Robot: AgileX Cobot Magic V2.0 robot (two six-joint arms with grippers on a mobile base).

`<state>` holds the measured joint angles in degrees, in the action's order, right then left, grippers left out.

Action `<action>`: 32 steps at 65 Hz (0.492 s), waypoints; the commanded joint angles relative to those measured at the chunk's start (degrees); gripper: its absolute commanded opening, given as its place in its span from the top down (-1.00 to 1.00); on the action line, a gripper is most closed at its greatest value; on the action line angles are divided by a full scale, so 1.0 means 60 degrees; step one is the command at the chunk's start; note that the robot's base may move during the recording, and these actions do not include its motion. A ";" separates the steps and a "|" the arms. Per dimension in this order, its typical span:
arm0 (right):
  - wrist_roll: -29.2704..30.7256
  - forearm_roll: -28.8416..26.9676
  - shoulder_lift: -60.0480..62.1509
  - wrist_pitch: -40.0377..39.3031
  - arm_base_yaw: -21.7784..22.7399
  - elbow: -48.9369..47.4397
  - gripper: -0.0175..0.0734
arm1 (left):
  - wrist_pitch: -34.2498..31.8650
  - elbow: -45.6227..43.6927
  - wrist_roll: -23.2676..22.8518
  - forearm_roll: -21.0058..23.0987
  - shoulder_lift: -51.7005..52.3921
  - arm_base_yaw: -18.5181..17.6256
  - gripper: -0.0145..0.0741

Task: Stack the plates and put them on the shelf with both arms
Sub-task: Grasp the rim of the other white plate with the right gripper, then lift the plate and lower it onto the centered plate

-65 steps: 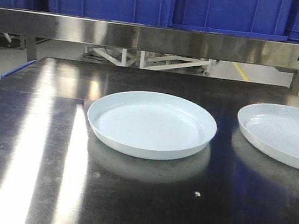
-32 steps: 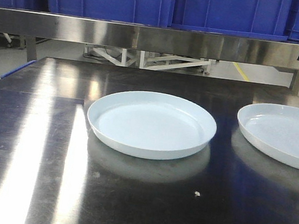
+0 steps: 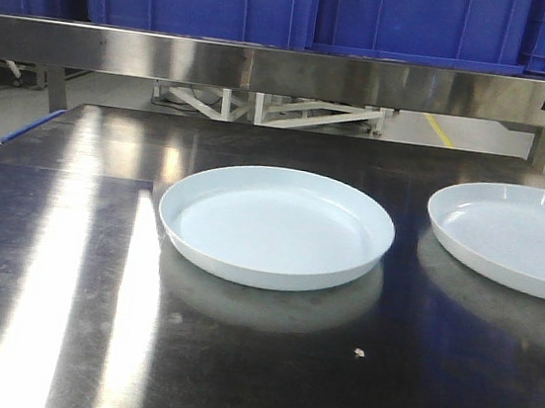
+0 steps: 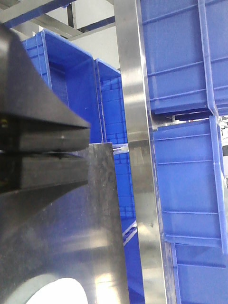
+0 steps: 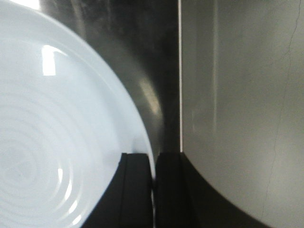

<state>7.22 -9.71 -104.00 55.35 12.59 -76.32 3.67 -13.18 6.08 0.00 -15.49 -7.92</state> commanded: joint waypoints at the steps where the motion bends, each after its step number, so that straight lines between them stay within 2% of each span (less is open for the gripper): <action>1: 0.0060 0.0049 0.0762 0.0272 0.0094 -0.0630 0.49 | -0.0783 -0.0291 -0.0060 0.0072 -0.0042 0.0006 0.49; 16: 0.0060 -0.0531 0.1412 0.0953 0.0118 -0.1515 0.49 | -0.0783 -0.0291 -0.0060 0.0072 -0.0042 0.0006 0.49; 26: 0.0060 -0.1829 0.1923 0.0994 0.0073 -0.1691 0.49 | -0.0783 -0.0291 -0.0060 0.0072 -0.0042 0.0006 0.49; 32: 0.0051 -0.2427 0.2066 0.1130 -0.0252 -0.1691 0.49 | -0.0783 -0.0291 -0.0060 0.0072 -0.0042 0.0006 0.49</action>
<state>7.22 -18.83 -95.36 62.38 12.42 -84.39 3.67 -13.18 6.08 0.00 -15.49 -7.92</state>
